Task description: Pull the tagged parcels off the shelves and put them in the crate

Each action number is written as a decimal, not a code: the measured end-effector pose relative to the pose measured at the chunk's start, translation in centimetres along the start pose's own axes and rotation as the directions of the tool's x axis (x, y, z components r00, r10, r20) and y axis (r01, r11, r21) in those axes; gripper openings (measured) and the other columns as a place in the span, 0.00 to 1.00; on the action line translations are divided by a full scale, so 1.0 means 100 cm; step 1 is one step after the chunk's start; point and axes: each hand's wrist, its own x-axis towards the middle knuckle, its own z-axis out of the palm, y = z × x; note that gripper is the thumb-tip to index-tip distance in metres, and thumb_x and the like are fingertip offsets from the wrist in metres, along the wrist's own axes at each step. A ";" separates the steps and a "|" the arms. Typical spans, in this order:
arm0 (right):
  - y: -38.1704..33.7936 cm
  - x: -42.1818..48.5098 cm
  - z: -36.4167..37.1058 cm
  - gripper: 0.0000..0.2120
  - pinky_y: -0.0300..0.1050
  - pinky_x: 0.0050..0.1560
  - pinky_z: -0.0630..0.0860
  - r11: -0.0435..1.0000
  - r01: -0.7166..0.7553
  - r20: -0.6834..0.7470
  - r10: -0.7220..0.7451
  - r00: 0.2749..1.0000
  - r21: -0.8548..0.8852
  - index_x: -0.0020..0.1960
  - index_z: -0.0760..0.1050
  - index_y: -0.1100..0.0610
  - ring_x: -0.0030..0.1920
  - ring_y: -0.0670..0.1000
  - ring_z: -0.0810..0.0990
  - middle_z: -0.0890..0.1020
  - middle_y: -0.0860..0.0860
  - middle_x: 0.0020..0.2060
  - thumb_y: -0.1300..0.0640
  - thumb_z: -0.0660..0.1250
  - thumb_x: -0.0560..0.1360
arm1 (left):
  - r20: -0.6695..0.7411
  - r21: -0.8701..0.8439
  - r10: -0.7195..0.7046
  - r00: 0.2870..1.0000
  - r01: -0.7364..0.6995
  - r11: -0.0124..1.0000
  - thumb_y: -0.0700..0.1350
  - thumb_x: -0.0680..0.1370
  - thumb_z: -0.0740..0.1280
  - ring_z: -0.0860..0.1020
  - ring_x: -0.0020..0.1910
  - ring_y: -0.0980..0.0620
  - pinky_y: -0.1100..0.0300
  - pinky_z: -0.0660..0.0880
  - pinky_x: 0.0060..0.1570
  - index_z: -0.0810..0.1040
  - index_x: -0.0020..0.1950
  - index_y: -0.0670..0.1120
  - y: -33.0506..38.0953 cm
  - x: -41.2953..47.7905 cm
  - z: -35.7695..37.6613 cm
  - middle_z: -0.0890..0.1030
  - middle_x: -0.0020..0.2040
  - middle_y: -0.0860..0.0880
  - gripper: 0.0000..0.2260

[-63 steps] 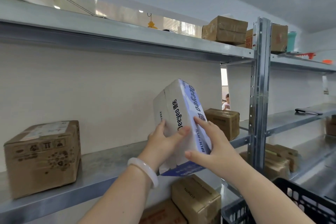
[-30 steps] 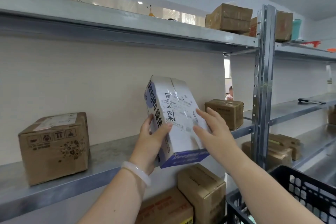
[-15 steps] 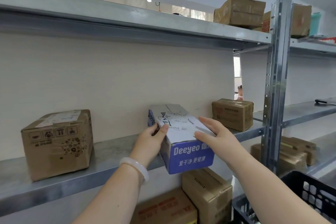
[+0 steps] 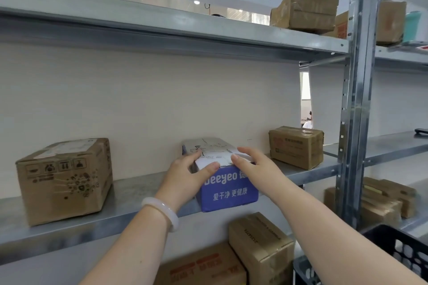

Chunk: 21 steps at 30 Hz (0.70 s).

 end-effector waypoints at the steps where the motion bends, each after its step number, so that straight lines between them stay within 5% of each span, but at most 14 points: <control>1: 0.001 0.000 -0.004 0.27 0.34 0.32 0.77 1.000 0.007 0.015 -0.007 1.000 -0.007 0.71 0.64 0.42 0.45 0.44 0.80 0.76 0.44 0.54 0.37 0.63 0.75 | -0.035 0.082 0.023 0.999 -0.020 0.996 0.61 0.72 0.72 0.68 0.71 0.51 0.60 0.64 0.69 0.70 0.73 0.49 0.000 0.000 0.001 0.70 0.73 0.47 0.33; 4: 0.004 0.002 -0.018 0.31 0.34 0.36 0.76 0.997 0.074 0.013 -0.073 0.997 -0.026 0.72 0.64 0.41 0.52 0.43 0.77 0.73 0.47 0.65 0.33 0.62 0.71 | -0.139 0.312 0.132 0.982 -0.083 0.947 0.64 0.73 0.68 0.57 0.77 0.48 0.55 0.57 0.73 0.65 0.76 0.54 0.015 -0.002 0.009 0.61 0.78 0.46 0.34; 7: 0.012 0.006 -0.043 0.28 0.43 0.55 0.74 0.984 0.165 -0.112 -0.172 0.979 -0.073 0.72 0.65 0.41 0.66 0.47 0.71 0.71 0.45 0.69 0.36 0.63 0.74 | -0.140 0.464 0.316 0.938 -0.220 0.858 0.68 0.73 0.63 0.54 0.77 0.49 0.50 0.56 0.73 0.61 0.77 0.58 0.047 -0.009 0.028 0.57 0.79 0.50 0.35; 12: 0.031 0.004 -0.101 0.21 0.51 0.67 0.71 0.965 0.260 -0.245 -0.259 0.934 -0.029 0.71 0.69 0.46 0.65 0.44 0.72 0.75 0.45 0.66 0.48 0.65 0.78 | 0.015 0.445 0.514 0.857 -0.466 0.764 0.68 0.75 0.60 0.51 0.77 0.54 0.49 0.56 0.73 0.54 0.78 0.63 0.090 -0.016 0.086 0.53 0.80 0.55 0.33; 17: 0.059 -0.002 -0.156 0.14 0.36 0.52 0.72 0.961 0.246 -0.316 -0.274 0.908 -0.125 0.61 0.71 0.35 0.60 0.40 0.75 0.77 0.37 0.56 0.49 0.65 0.79 | 0.142 0.317 0.477 0.867 -0.497 0.808 0.65 0.78 0.60 0.50 0.77 0.54 0.50 0.54 0.76 0.53 0.78 0.62 0.107 0.000 0.154 0.53 0.80 0.55 0.31; 21: 0.099 -0.001 -0.175 0.22 0.53 0.66 0.70 0.979 0.104 -0.394 -0.166 0.904 -0.175 0.71 0.66 0.41 0.68 0.46 0.69 0.72 0.44 0.67 0.46 0.64 0.78 | 0.202 0.288 0.367 0.908 -0.413 0.864 0.64 0.78 0.59 0.50 0.78 0.51 0.47 0.56 0.76 0.53 0.79 0.61 0.097 0.023 0.196 0.51 0.80 0.54 0.31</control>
